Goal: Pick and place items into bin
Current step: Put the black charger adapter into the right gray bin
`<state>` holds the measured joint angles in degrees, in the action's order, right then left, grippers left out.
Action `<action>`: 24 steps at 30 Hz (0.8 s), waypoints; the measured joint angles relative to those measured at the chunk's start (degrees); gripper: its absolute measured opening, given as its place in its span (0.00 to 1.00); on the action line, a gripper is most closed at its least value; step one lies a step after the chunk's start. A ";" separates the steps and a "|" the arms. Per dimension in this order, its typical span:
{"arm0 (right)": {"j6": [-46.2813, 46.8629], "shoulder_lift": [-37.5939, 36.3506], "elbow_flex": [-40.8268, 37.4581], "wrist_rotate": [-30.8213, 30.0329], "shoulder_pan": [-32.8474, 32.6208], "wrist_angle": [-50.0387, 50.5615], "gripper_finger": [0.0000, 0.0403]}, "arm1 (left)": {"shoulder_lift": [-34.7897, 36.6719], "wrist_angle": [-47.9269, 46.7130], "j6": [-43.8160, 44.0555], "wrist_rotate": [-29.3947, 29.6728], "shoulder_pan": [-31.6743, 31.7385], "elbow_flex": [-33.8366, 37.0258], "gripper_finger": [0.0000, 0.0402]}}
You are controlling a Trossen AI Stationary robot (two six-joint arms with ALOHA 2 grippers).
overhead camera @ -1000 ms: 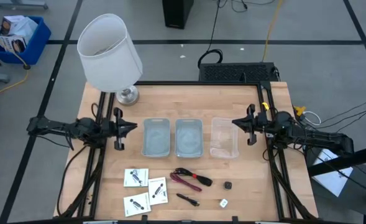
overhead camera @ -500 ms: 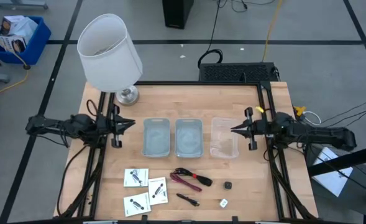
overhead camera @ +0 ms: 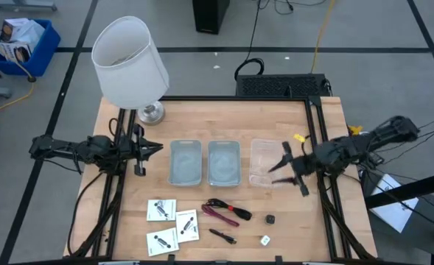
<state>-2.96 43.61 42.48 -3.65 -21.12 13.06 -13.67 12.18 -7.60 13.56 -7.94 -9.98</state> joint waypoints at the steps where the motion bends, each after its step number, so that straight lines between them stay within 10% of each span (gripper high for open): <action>1: 0.17 1.81 1.56 -0.99 -2.18 -0.26 0.41 | 0.00 -0.50 0.52 -0.03 0.00 0.00 0.10; 18: -1.51 24.01 16.39 -34.01 -23.53 7.51 0.56 | 0.01 1.92 -0.56 -0.16 0.00 0.00 0.10; 24: 2.45 23.92 16.39 -35.52 -23.53 8.95 0.55 | 0.00 2.72 -2.13 -0.19 0.00 0.00 0.10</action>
<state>-0.51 67.53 58.87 -39.17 -44.64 22.01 -13.67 14.90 -9.74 13.37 -7.94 -9.98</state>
